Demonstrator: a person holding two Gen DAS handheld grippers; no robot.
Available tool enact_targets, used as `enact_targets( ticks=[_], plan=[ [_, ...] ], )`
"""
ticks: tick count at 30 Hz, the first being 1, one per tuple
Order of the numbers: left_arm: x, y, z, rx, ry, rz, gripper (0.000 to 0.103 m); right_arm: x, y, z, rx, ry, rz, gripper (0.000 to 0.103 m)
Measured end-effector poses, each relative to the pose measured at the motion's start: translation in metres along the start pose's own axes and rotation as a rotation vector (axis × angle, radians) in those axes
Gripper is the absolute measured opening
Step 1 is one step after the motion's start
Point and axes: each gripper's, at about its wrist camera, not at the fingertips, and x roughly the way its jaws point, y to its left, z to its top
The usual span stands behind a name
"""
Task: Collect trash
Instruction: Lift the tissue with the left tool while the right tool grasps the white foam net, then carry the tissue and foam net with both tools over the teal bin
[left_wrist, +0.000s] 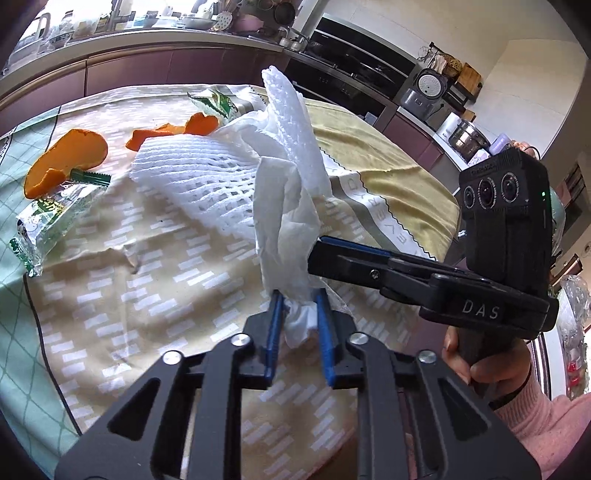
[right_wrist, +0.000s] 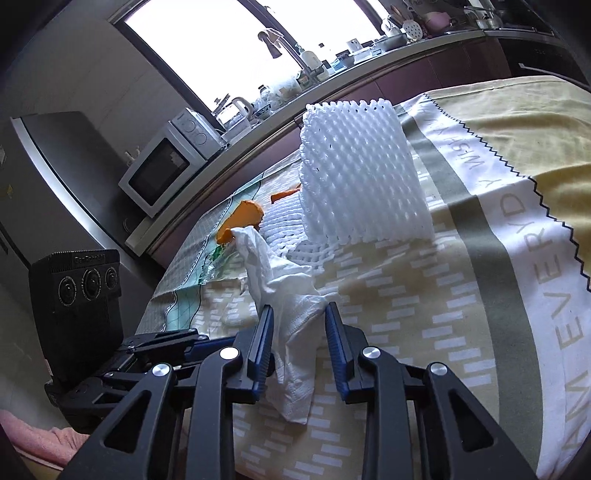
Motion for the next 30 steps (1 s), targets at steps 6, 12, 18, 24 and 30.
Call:
enact_targets(
  ticks=[6,12,18,24,30],
  plan=[
    [-0.006,0.006,0.001,-0.02,-0.025,-0.008,0.007,-0.018,0.006,0.017,-0.068,-0.078,-0.072,0.03],
    [-0.025,0.009,-0.001,-0.024,-0.064,-0.024,0.007,-0.023,-0.005,0.044,-0.075,-0.169,-0.193,0.061],
    [-0.051,0.01,-0.007,-0.021,-0.106,-0.03,0.006,-0.004,-0.029,0.057,-0.004,-0.132,-0.157,0.061],
    [-0.074,0.018,-0.014,-0.043,-0.136,-0.019,0.006,0.006,-0.045,0.052,0.07,-0.097,-0.067,0.029],
    [-0.091,0.027,-0.019,-0.064,-0.163,-0.002,0.006,0.003,-0.047,0.048,0.081,-0.094,-0.027,0.004]
  ],
)
